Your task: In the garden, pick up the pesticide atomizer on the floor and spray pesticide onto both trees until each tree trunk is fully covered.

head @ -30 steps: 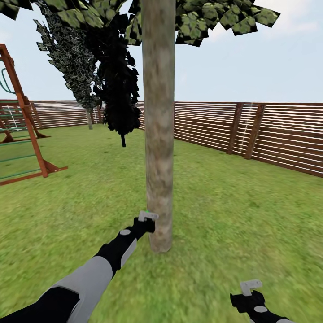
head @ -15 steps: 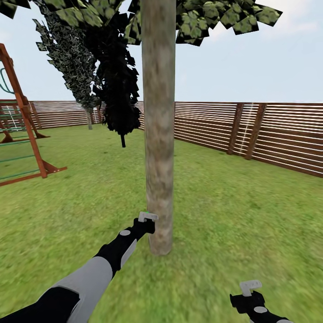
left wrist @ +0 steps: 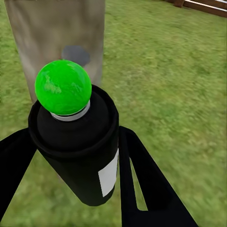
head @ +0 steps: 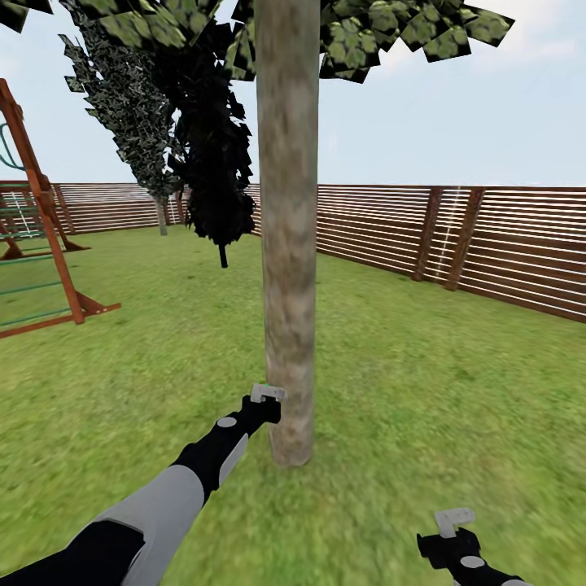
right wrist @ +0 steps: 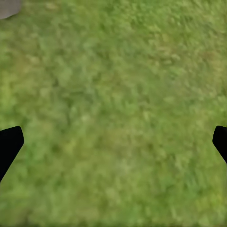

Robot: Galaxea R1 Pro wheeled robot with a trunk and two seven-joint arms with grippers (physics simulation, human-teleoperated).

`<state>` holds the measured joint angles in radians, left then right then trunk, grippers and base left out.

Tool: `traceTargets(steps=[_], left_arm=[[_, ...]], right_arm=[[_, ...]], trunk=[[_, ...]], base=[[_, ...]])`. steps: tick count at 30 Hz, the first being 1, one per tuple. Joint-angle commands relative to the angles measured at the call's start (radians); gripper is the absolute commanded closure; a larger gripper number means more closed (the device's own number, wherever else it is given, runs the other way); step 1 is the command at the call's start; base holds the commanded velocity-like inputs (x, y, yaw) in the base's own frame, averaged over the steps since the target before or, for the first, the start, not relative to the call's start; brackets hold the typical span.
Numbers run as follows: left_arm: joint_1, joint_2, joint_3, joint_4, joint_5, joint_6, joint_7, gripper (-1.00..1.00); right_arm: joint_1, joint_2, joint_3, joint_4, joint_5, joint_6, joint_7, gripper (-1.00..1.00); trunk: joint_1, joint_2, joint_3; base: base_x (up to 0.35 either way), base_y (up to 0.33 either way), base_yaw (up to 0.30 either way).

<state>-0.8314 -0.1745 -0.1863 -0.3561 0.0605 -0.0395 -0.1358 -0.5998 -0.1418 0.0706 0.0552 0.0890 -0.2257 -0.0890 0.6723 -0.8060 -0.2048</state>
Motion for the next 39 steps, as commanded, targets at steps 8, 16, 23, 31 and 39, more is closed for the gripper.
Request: traceTargets(steps=[8, 16, 23, 31, 39], left_arm=[[0.000, 0.000, -0.001, 0.000, -0.001, 0.000, 0.004, 1.00], [0.000, 0.000, -0.001, 0.000, -0.001, 0.000, 0.004, 1.00], [0.000, 0.000, -0.001, 0.000, -0.001, 0.000, 0.004, 1.00], [0.000, 0.000, -0.005, -0.004, 0.000, 0.004, 0.004, 1.00], [0.000, 0.000, 0.068, -0.014, -0.001, 0.020, 0.003, 1.00]], right_arm=[[0.000, 0.000, 0.000, 0.000, 0.000, 0.000, 0.000, -1.00], [0.000, 0.000, 0.000, 0.000, 0.000, 0.000, 0.000, -1.00], [0.000, 0.001, 0.000, 0.000, 0.001, 0.000, 0.000, -1.00], [0.000, 0.000, 0.000, 0.000, 0.000, 0.000, 0.000, -1.00], [0.000, 0.003, 0.000, 0.001, 0.002, 0.000, 0.000, -1.00]], trunk=[[0.000, 0.000, 0.000], [0.000, 0.000, 0.000], [0.000, 0.000, 0.000], [0.000, 0.000, 0.000], [0.000, 0.000, 0.000]], base=[[0.101, 0.000, 0.000], [0.094, 0.000, 0.000], [0.019, 0.000, 0.000], [0.000, 0.000, 0.000], [0.000, 0.000, 0.000]])
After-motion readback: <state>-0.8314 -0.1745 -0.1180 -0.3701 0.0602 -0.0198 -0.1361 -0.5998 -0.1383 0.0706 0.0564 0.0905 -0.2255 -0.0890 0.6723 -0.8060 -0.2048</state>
